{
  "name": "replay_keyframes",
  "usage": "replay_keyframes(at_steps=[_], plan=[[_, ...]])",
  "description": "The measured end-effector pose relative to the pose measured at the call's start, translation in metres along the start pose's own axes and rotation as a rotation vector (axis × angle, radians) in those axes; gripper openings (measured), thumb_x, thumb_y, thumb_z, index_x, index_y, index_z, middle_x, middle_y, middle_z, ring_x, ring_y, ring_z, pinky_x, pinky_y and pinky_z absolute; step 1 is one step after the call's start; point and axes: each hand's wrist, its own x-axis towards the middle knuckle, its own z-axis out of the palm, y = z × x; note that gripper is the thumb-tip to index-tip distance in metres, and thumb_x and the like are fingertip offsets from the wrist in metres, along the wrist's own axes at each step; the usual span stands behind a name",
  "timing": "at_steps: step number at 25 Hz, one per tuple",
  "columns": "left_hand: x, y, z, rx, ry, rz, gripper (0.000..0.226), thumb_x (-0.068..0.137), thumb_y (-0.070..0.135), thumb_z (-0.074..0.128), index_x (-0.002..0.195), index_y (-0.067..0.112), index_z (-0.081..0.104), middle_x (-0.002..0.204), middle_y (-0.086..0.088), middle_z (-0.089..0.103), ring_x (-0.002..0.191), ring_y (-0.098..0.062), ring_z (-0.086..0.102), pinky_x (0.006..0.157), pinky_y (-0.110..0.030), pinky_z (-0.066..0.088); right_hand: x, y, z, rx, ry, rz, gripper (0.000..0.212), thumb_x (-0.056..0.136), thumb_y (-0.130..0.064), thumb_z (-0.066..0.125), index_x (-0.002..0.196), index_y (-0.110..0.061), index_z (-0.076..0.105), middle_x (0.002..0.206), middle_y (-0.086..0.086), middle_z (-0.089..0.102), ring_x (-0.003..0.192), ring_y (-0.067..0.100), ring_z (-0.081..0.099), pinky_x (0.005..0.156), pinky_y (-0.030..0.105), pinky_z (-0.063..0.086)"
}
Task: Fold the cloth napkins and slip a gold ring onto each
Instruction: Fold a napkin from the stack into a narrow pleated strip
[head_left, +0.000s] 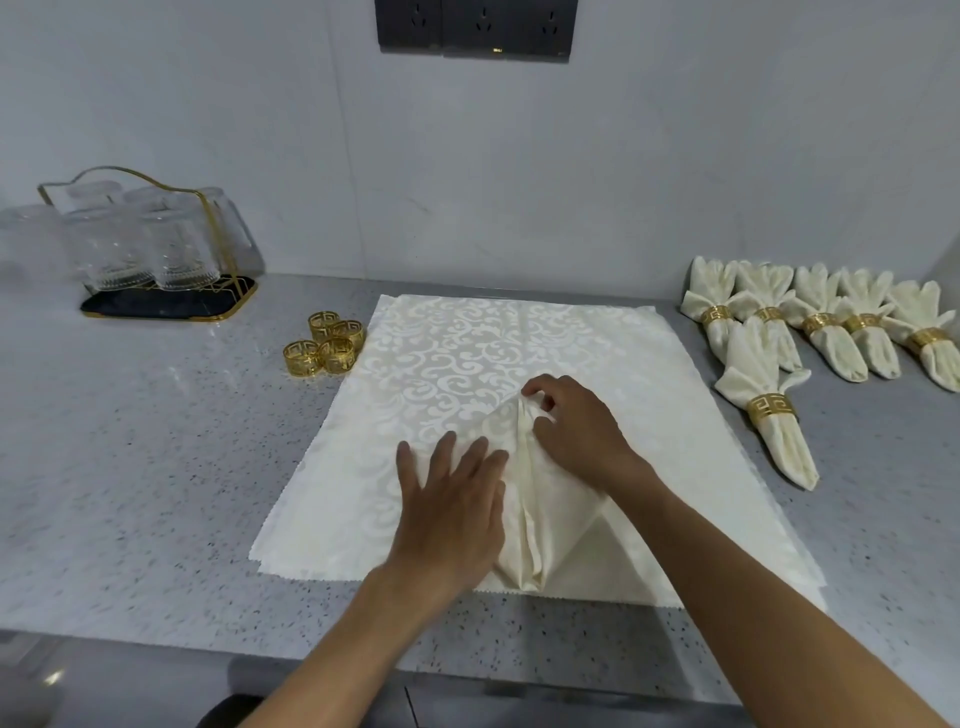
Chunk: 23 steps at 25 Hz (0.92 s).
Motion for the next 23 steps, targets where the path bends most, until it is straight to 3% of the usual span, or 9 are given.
replay_keyframes(at_steps=[3, 5, 10, 12, 15, 17, 21, 23], plan=[[0.008, -0.011, 0.008, 0.034, -0.176, 0.008, 0.058, 0.1, 0.049, 0.0, 0.156, 0.032, 0.004, 0.164, 0.011, 0.006, 0.151, -0.021, -0.003, 0.117, -0.052, 0.006, -0.004, 0.0, 0.003, -0.204, -0.008, -0.065, 0.039, 0.094, -0.022, 0.046, 0.129, -0.031, 0.057, 0.116, -0.002, 0.052, 0.103, 0.018, 0.052, 0.082, 0.036, 0.049], [0.008, -0.011, 0.012, 0.058, -0.182, -0.005, 0.069, 0.092, 0.057, -0.01, 0.156, 0.032, 0.001, 0.165, 0.011, -0.001, 0.151, -0.021, -0.007, 0.116, -0.049, 0.009, -0.008, 0.001, 0.008, -0.274, -0.004, -0.064, 0.039, 0.097, -0.024, 0.041, 0.132, -0.029, 0.056, 0.118, 0.0, 0.051, 0.103, 0.022, 0.049, 0.083, 0.038, 0.048], [0.009, -0.007, 0.006, -0.013, -0.119, -0.028, 0.056, 0.103, 0.051, 0.01, 0.156, 0.032, 0.009, 0.165, 0.007, -0.002, 0.15, -0.021, 0.0, 0.116, -0.046, 0.014, -0.007, -0.009, 0.006, -0.393, 0.012, -0.097, 0.038, 0.101, -0.029, 0.036, 0.136, -0.027, 0.052, 0.125, 0.002, 0.052, 0.108, 0.026, 0.049, 0.088, 0.04, 0.041], [0.006, -0.017, -0.002, -0.093, -0.053, -0.061, 0.05, 0.104, 0.046, 0.018, 0.152, 0.034, 0.022, 0.163, 0.004, 0.009, 0.147, -0.022, 0.013, 0.114, -0.043, 0.02, -0.022, -0.015, -0.009, -0.354, 0.162, -0.071, 0.036, 0.1, -0.03, 0.041, 0.133, -0.026, 0.055, 0.128, 0.002, 0.055, 0.112, 0.026, 0.05, 0.091, 0.042, 0.037], [-0.001, -0.036, -0.011, -0.133, -0.037, -0.103, 0.038, 0.105, 0.036, 0.029, 0.138, 0.034, 0.046, 0.14, 0.004, 0.045, 0.125, -0.022, 0.04, 0.101, -0.04, 0.035, -0.08, -0.015, -0.028, -0.257, 0.322, 0.056, 0.019, 0.096, -0.028, 0.05, 0.108, -0.023, 0.063, 0.106, 0.0, 0.064, 0.092, 0.024, 0.061, 0.083, 0.041, 0.046], [-0.003, -0.037, -0.019, -0.224, -0.049, -0.101, 0.032, 0.103, 0.034, 0.035, 0.127, 0.033, 0.057, 0.119, 0.005, 0.055, 0.112, -0.02, 0.051, 0.094, -0.036, 0.04, -0.115, -0.013, -0.029, -0.174, 0.201, 0.142, 0.017, 0.097, -0.031, 0.05, 0.105, -0.023, 0.062, 0.104, -0.003, 0.063, 0.088, 0.021, 0.062, 0.084, 0.04, 0.048], [-0.024, -0.009, -0.034, -0.538, -0.181, -0.127, 0.023, 0.099, 0.033, 0.046, 0.101, 0.031, 0.069, 0.087, 0.01, 0.07, 0.079, -0.001, 0.064, 0.076, -0.023, 0.049, -0.104, 0.004, -0.037, -0.097, 0.075, 0.131, 0.028, 0.097, -0.036, 0.05, 0.117, -0.023, 0.065, 0.124, -0.004, 0.059, 0.111, 0.022, 0.055, 0.094, 0.038, 0.043], [-0.037, 0.003, -0.028, -0.382, -0.083, 0.009, 0.026, 0.1, 0.035, 0.044, 0.11, 0.027, 0.067, 0.104, 0.011, 0.068, 0.095, -0.005, 0.06, 0.084, -0.028, 0.049, -0.096, 0.007, -0.048, -0.11, -0.013, 0.112, 0.034, 0.095, -0.046, 0.052, 0.119, -0.027, 0.066, 0.128, -0.008, 0.06, 0.118, 0.021, 0.052, 0.098, 0.038, 0.041]])
